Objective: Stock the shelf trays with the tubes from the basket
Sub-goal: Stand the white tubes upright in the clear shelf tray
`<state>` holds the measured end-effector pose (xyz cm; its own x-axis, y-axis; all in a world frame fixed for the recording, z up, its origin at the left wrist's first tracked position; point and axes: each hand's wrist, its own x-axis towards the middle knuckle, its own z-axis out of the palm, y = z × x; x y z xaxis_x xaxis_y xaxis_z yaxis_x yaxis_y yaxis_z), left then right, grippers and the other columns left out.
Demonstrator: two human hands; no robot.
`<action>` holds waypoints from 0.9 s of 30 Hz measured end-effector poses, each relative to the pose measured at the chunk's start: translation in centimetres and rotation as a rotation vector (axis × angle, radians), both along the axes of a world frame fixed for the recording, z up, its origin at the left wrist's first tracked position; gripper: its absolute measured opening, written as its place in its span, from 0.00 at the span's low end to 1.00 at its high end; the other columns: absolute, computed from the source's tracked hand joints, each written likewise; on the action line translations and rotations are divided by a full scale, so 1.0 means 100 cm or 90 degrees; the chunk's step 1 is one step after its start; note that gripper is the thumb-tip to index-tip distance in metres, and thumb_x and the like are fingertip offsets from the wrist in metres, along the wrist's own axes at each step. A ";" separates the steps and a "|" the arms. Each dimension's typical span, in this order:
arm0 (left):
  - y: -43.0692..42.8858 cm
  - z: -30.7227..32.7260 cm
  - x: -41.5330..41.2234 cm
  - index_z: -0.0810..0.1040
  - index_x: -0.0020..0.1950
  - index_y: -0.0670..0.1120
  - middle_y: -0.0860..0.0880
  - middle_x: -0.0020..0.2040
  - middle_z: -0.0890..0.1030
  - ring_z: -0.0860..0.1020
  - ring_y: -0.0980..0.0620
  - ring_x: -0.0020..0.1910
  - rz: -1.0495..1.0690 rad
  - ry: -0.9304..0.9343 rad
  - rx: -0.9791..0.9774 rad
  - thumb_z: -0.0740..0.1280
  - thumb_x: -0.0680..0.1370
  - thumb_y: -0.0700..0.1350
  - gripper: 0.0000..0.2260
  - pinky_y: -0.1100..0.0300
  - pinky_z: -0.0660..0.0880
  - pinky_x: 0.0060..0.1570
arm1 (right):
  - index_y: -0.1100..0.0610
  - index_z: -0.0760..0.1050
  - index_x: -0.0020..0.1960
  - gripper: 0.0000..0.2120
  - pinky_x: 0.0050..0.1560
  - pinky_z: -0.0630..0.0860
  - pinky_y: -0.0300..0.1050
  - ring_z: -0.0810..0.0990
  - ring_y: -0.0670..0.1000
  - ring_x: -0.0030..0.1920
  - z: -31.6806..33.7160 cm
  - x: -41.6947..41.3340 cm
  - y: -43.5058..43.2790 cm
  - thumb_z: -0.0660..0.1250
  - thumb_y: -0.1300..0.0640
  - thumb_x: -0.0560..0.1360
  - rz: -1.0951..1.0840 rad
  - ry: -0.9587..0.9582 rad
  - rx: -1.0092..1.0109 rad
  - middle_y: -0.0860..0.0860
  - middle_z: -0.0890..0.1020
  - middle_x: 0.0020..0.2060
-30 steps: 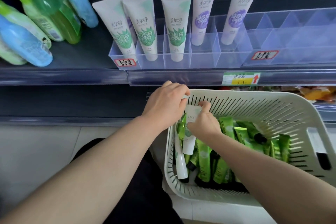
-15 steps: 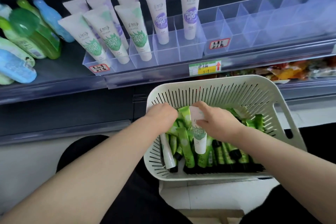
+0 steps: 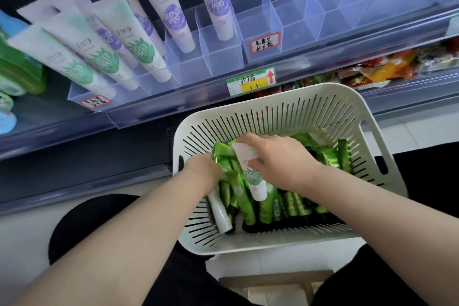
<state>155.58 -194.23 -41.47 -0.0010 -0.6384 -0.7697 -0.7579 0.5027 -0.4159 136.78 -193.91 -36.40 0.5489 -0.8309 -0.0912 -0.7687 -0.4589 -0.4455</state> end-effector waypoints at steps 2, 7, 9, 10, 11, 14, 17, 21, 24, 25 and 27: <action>-0.002 0.002 -0.004 0.75 0.63 0.43 0.42 0.63 0.70 0.72 0.41 0.62 0.017 -0.008 0.005 0.66 0.77 0.38 0.14 0.54 0.72 0.50 | 0.45 0.62 0.69 0.21 0.39 0.70 0.45 0.79 0.55 0.47 -0.002 0.000 -0.001 0.62 0.53 0.78 -0.007 -0.005 0.003 0.50 0.81 0.52; -0.007 0.004 -0.004 0.76 0.57 0.40 0.42 0.61 0.75 0.73 0.43 0.61 -0.127 -0.015 0.030 0.61 0.79 0.39 0.09 0.57 0.69 0.48 | 0.46 0.62 0.69 0.22 0.38 0.66 0.44 0.77 0.54 0.44 -0.006 -0.001 -0.001 0.62 0.54 0.78 -0.021 -0.021 0.013 0.50 0.81 0.52; -0.004 0.009 -0.003 0.77 0.54 0.42 0.43 0.60 0.74 0.71 0.43 0.62 -0.090 -0.001 0.052 0.63 0.78 0.38 0.07 0.55 0.72 0.56 | 0.45 0.62 0.69 0.21 0.38 0.66 0.43 0.77 0.54 0.44 -0.006 -0.001 0.002 0.62 0.54 0.77 -0.019 -0.022 0.012 0.50 0.81 0.52; -0.004 0.012 -0.001 0.78 0.54 0.42 0.44 0.59 0.74 0.70 0.43 0.62 -0.072 0.002 0.044 0.64 0.77 0.38 0.07 0.54 0.72 0.59 | 0.45 0.62 0.69 0.21 0.38 0.66 0.43 0.75 0.53 0.42 -0.006 -0.001 0.003 0.62 0.54 0.77 -0.017 -0.022 0.010 0.50 0.81 0.52; -0.003 0.015 0.000 0.79 0.54 0.42 0.45 0.59 0.75 0.70 0.44 0.61 -0.045 0.032 0.023 0.64 0.77 0.38 0.07 0.54 0.72 0.58 | 0.45 0.62 0.69 0.21 0.38 0.67 0.44 0.74 0.52 0.40 -0.006 -0.001 0.005 0.62 0.54 0.77 -0.014 -0.021 0.008 0.49 0.81 0.51; -0.001 0.028 0.007 0.80 0.51 0.43 0.46 0.54 0.77 0.74 0.45 0.55 0.001 0.178 -0.013 0.65 0.77 0.41 0.06 0.56 0.73 0.49 | 0.44 0.62 0.69 0.21 0.38 0.67 0.43 0.74 0.52 0.40 -0.006 -0.004 0.010 0.62 0.53 0.78 -0.013 -0.021 0.011 0.49 0.81 0.51; 0.007 0.047 0.007 0.76 0.49 0.44 0.46 0.49 0.76 0.74 0.46 0.45 0.151 0.304 0.004 0.65 0.79 0.45 0.05 0.62 0.69 0.30 | 0.46 0.63 0.70 0.21 0.40 0.71 0.45 0.76 0.52 0.42 -0.002 -0.008 0.015 0.61 0.53 0.79 -0.034 -0.040 0.041 0.49 0.81 0.48; 0.017 0.072 -0.003 0.76 0.55 0.43 0.44 0.50 0.75 0.72 0.48 0.43 0.162 0.370 -0.039 0.63 0.81 0.45 0.07 0.69 0.62 0.21 | 0.48 0.66 0.67 0.17 0.46 0.75 0.48 0.79 0.55 0.49 0.008 -0.009 0.020 0.60 0.55 0.79 -0.050 -0.082 0.016 0.50 0.79 0.54; 0.023 0.092 0.000 0.76 0.53 0.45 0.46 0.45 0.75 0.76 0.45 0.47 0.150 0.421 -0.152 0.63 0.80 0.45 0.05 0.60 0.65 0.35 | 0.48 0.67 0.66 0.16 0.46 0.76 0.52 0.79 0.58 0.48 0.023 -0.012 0.022 0.60 0.56 0.79 -0.065 -0.087 -0.024 0.50 0.76 0.54; 0.025 0.100 0.003 0.76 0.51 0.46 0.47 0.44 0.75 0.75 0.44 0.47 0.151 0.435 -0.194 0.63 0.80 0.45 0.05 0.58 0.65 0.37 | 0.47 0.67 0.66 0.17 0.46 0.76 0.52 0.79 0.58 0.49 0.029 -0.013 0.021 0.60 0.55 0.78 -0.072 -0.081 -0.036 0.50 0.75 0.55; 0.027 0.123 0.009 0.75 0.49 0.46 0.47 0.44 0.77 0.75 0.44 0.46 0.133 0.449 -0.270 0.63 0.80 0.46 0.04 0.56 0.67 0.38 | 0.47 0.67 0.66 0.17 0.47 0.75 0.51 0.79 0.57 0.52 0.047 -0.014 0.019 0.60 0.54 0.78 -0.076 -0.076 -0.071 0.49 0.76 0.57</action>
<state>156.46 -191.48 -29.16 -0.2418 -0.9129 -0.3288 -0.9702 0.2325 0.0680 135.43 -192.00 -31.75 0.4478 -0.8918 0.0655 -0.7651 -0.4200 -0.4880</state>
